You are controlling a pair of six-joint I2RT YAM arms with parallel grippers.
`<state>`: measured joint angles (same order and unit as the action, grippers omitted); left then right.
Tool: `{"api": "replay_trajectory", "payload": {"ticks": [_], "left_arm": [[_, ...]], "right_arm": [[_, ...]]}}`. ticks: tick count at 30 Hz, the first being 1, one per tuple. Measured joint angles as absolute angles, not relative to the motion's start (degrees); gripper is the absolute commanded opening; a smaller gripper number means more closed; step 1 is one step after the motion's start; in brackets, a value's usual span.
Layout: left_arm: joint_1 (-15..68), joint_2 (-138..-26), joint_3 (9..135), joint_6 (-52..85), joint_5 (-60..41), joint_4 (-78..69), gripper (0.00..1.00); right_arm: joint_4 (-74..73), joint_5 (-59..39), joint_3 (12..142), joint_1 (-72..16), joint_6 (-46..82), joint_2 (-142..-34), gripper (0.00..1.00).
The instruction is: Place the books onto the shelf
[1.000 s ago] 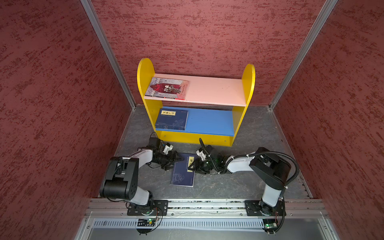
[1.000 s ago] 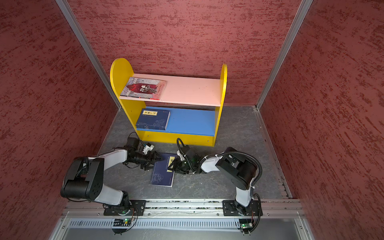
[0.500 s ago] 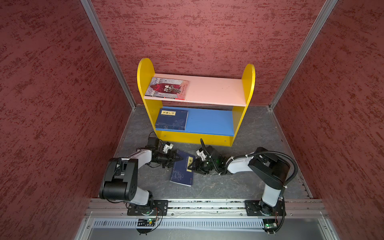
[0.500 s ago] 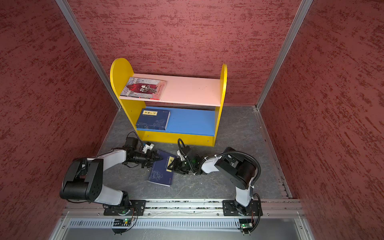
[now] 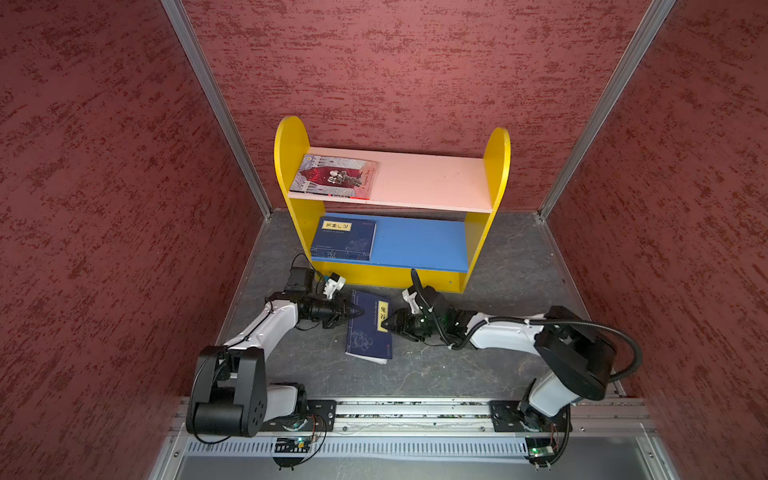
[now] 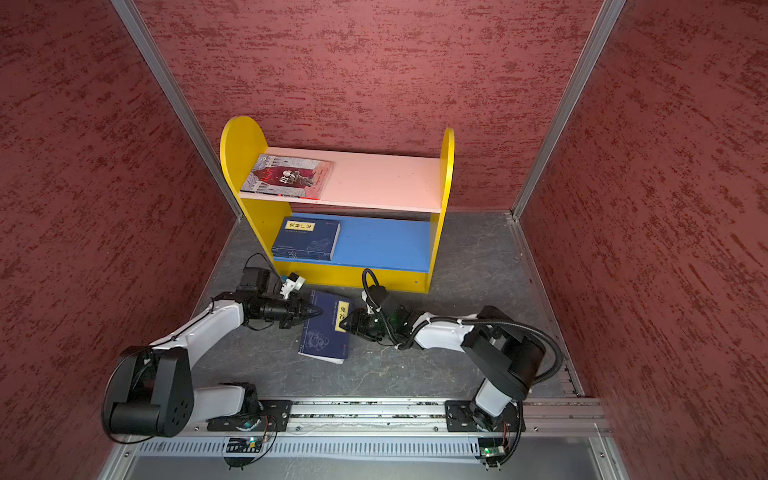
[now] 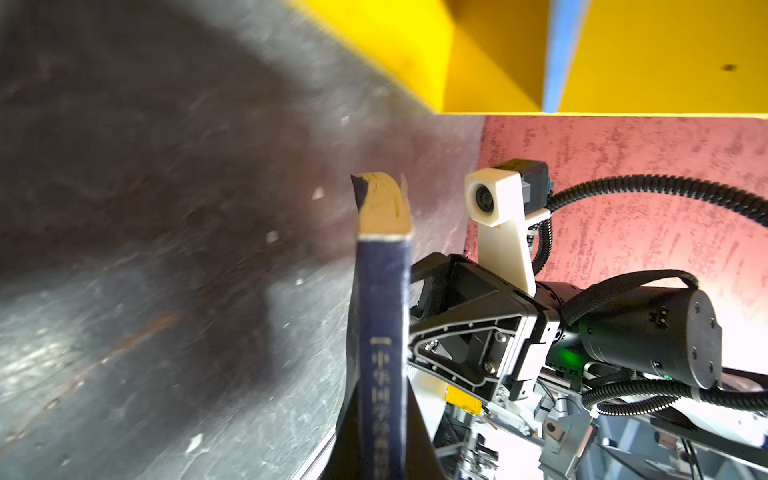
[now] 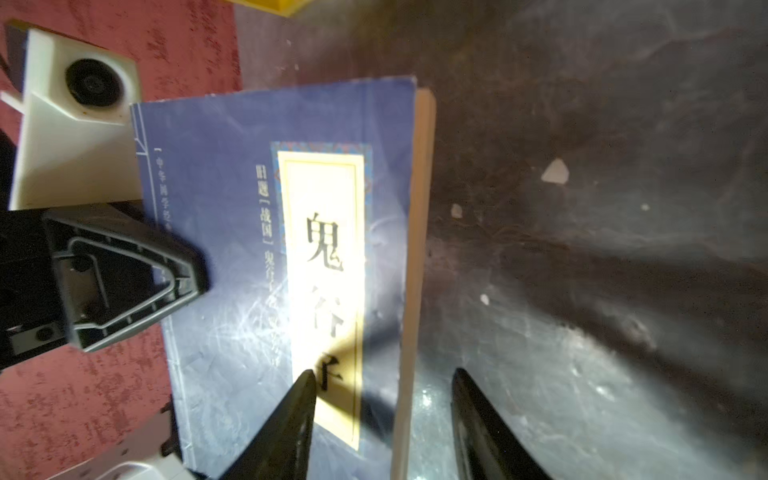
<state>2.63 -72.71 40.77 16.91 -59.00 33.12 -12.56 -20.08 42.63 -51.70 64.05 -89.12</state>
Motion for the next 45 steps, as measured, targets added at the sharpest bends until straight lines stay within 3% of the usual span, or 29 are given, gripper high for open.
{"api": "replay_trajectory", "payload": {"ticks": [8,16,27,45], "left_arm": [[0.93,-64.45,52.25,15.81,-62.57,40.01,0.00],[-3.49,-57.21,52.73,30.72,-57.45,28.08,0.00],[-6.07,-56.25,45.52,59.55,-45.43,7.57,0.00],[-6.20,-54.96,44.66,67.61,-41.36,1.63,0.00]], "right_arm": [[-5.02,-15.88,41.12,-51.72,63.16,-70.43,0.58],[-3.99,-13.65,40.38,-51.79,63.96,-60.55,0.61],[-20.08,-12.69,39.66,-56.53,69.32,-73.30,0.61],[-36.58,-6.04,47.64,-57.74,71.77,-83.00,0.63]]}}
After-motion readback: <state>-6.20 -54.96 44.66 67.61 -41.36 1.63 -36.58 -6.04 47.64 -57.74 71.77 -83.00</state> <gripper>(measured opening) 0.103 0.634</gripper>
